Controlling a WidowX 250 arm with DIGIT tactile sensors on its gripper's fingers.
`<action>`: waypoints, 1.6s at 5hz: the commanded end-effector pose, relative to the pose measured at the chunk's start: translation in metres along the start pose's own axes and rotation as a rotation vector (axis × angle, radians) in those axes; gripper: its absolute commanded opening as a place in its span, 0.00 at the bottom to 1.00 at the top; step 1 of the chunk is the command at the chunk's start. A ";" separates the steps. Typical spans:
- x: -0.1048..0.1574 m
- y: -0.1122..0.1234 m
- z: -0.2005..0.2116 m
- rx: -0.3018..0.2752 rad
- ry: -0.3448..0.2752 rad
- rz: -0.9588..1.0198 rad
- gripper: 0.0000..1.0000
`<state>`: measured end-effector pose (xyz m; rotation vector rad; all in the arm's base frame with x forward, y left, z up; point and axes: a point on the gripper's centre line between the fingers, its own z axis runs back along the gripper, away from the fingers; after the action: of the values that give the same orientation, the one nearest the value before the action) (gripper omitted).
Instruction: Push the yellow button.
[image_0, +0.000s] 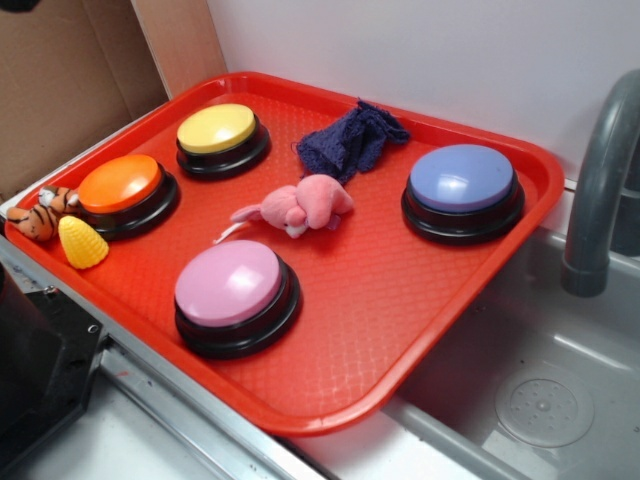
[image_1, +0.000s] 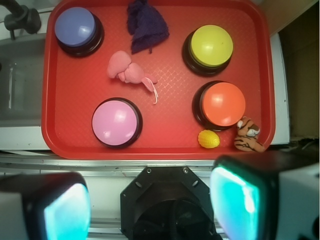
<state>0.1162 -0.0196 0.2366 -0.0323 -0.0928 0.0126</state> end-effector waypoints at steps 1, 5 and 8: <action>0.000 0.000 0.000 0.000 0.000 0.000 1.00; 0.095 0.048 -0.033 0.186 -0.098 0.246 1.00; 0.126 0.104 -0.090 0.227 -0.072 0.477 1.00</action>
<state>0.2462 0.0756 0.1393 0.1728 -0.0982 0.4850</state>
